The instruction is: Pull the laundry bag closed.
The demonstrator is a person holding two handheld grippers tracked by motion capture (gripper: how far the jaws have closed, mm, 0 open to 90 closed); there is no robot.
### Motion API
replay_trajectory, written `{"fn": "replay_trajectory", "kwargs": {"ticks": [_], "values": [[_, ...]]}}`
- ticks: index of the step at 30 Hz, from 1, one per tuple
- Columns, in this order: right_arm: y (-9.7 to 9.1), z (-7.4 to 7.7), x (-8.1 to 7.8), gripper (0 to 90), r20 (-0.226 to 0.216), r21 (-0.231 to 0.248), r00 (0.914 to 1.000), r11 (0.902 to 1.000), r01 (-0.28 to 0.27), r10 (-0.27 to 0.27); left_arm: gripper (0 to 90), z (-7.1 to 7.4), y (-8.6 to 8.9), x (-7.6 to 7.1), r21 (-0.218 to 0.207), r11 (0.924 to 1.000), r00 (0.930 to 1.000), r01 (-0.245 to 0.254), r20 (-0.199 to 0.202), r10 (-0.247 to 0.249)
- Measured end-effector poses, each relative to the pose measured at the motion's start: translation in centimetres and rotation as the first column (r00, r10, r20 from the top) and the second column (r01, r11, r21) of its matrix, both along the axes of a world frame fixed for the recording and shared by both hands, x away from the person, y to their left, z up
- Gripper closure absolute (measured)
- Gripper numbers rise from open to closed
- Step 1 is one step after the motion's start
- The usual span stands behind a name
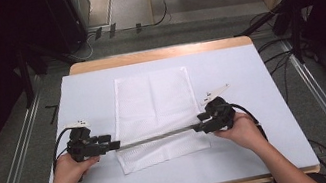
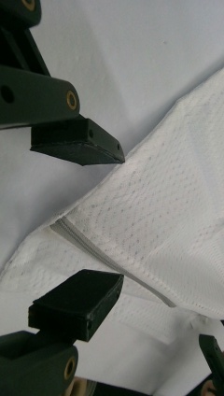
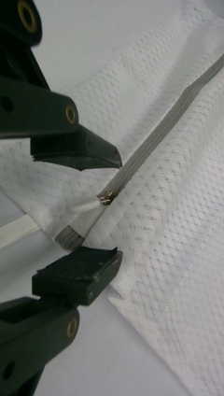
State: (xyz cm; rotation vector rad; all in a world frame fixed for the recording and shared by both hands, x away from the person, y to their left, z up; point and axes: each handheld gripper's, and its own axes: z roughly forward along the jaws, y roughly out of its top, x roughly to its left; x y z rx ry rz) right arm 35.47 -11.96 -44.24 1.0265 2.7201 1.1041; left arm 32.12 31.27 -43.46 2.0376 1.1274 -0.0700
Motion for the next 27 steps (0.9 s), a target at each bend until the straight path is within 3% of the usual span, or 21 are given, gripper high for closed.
{"fn": "replay_trajectory", "kwargs": {"ticks": [9, 14, 18, 27], "values": [[-0.6, 0.2, 0.3, 39.7, 0.018, 0.032, 0.9991, 0.9988, 0.038, -0.038, 35.9, 0.3, 0.2, 0.1, 0.044, 0.9983, 0.998, -0.038, 0.053, 0.036], [-1.4, 0.1, 0.7, 32.3, 0.066, 0.057, 0.9931, 0.994, 0.093, -0.097, 35.8, 0.6, 1.1, 0.1, 0.05, 0.9932, 0.991, -0.105, 0.088, 0.101], [-2.0, 0.0, 0.9, 31.3, 0.072, 0.063, 0.9897, 0.9908, 0.12, -0.124, 35.7, 0.8, 1.5, 0.2, 0.032, 0.9886, 0.985, -0.147, 0.096, 0.144], [-3.3, 0.0, 1.4, 29.1, 0.094, 0.066, 0.981, 0.9842, 0.164, -0.17, 35.5, 0.8, 2.1, 0.1, 0.043, 0.9848, 0.9809, -0.169, 0.106, 0.163]]}}
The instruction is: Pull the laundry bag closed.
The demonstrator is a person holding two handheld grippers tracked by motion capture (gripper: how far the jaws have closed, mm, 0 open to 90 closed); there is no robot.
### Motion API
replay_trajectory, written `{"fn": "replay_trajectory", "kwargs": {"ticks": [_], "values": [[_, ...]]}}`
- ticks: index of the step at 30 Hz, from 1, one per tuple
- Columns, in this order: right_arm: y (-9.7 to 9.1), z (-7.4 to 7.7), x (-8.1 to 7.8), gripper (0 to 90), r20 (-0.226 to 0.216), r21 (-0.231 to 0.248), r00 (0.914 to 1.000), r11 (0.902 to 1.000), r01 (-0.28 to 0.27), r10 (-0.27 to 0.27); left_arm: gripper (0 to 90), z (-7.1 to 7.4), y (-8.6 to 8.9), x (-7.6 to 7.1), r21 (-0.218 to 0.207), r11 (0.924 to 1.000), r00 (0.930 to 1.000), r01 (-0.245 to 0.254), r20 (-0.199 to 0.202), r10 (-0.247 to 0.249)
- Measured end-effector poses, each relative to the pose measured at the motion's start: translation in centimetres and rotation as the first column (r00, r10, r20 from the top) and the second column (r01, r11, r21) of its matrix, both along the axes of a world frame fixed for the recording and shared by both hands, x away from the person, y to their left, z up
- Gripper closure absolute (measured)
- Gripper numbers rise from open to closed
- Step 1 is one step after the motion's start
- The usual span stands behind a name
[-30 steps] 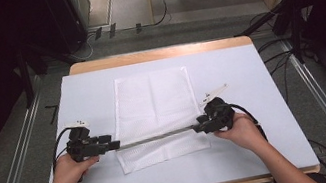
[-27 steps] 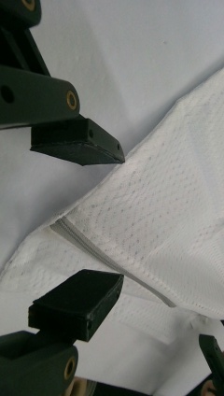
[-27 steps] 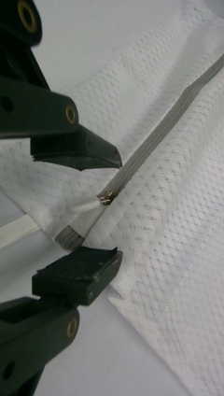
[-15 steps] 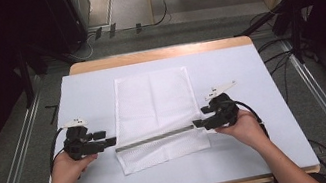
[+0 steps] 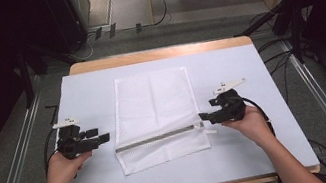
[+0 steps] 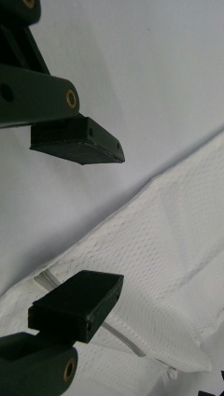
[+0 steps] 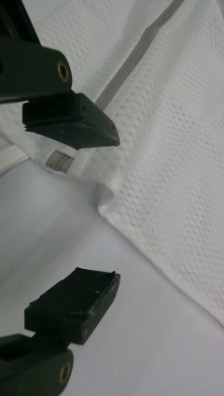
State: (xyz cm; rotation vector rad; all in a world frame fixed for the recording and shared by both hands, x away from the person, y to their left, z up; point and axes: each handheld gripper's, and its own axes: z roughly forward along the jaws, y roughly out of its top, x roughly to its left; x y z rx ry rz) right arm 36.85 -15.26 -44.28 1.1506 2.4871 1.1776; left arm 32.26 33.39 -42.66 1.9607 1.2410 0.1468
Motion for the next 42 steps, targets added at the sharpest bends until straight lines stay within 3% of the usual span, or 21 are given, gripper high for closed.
{"fn": "replay_trajectory", "kwargs": {"ticks": [6, 15, 18, 21, 26, 34, 42], "values": [[-1.0, 0.0, 0.3, 28.4, 0.025, -0.005, 0.9994, 0.9997, 0.025, -0.024, 35.5, 0.0, 0.6, 0.1, 0.043, 0.9985, 0.9994, -0.033, 0.016, 0.032], [-2.6, -0.7, 0.7, 21.8, 0.093, -0.059, 0.9932, 0.9954, 0.076, -0.07, 34.5, -0.3, 1.2, 0.5, 0.06, 0.9968, 0.9986, -0.052, 0.012, 0.052], [-3.0, -0.9, 0.8, 18.4, 0.082, -0.064, 0.9943, 0.9953, 0.073, -0.068, 34.3, -0.5, 1.3, 0.7, 0.071, 0.9958, 0.9983, -0.058, 0.006, 0.057], [-3.7, -1.1, 1.1, 20.0, 0.079, -0.065, 0.9905, 0.9909, 0.118, -0.113, 33.6, -0.7, 1.4, 0.9, 0.068, 0.9953, 0.9976, -0.069, 0.001, 0.069], [-4.2, -1.4, 1.4, 21.1, 0.056, -0.064, 0.9895, 0.9885, 0.137, -0.133, 32.3, -0.8, 1.4, 1.2, 0.068, 0.9939, 0.9962, -0.086, -0.004, 0.087], [-4.3, -1.5, 1.4, 21.3, 0.051, -0.066, 0.9892, 0.9879, 0.141, -0.137, 29.7, -0.9, 1.6, 1.3, 0.062, 0.9926, 0.9943, -0.105, -0.013, 0.106], [-4.5, -1.7, 1.5, 21.4, 0.041, -0.073, 0.9895, 0.9872, 0.142, -0.139, 27.9, -1.3, 1.5, 1.5, 0.084, 0.9899, 0.9931, -0.115, -0.013, 0.116]]}}
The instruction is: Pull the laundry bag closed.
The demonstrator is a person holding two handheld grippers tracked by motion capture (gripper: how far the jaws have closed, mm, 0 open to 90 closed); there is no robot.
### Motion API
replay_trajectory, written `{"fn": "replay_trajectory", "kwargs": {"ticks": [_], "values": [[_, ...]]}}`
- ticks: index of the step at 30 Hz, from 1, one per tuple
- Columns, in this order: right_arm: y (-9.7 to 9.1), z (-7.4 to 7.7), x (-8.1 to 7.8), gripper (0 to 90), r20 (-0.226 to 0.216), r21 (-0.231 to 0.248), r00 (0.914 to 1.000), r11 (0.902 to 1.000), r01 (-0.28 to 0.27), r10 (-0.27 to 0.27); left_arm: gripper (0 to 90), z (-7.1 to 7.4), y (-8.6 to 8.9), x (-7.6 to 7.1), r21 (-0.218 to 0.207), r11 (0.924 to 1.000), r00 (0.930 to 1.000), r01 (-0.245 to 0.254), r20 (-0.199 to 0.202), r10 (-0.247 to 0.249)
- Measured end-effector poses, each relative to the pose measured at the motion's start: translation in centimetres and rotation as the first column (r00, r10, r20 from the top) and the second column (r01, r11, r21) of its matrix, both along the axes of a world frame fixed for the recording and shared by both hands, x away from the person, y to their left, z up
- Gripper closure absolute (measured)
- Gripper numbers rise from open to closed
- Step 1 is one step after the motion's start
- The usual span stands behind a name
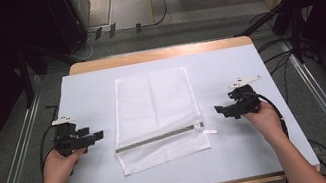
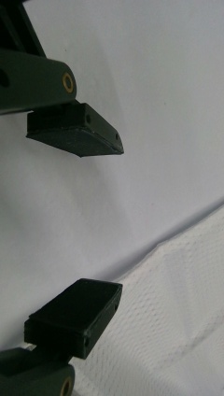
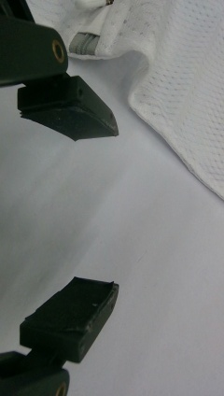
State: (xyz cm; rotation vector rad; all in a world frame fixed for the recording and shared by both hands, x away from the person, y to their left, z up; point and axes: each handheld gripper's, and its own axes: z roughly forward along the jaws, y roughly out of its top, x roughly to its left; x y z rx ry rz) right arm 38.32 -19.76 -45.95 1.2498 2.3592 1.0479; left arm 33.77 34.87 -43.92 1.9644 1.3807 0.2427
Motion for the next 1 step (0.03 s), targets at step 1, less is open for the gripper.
{"fn": "replay_trajectory", "kwargs": {"ticks": [1], "values": [[0.0, 0.0, 0.0, 21.4, 0.0, 0.0, 1.0, 1.0, 0.0, 0.0, 26.7, 0.0, 0.0, 0.0, 0.0, 1.0, 1.0, 0.0, 0.0, 0.0]]}}
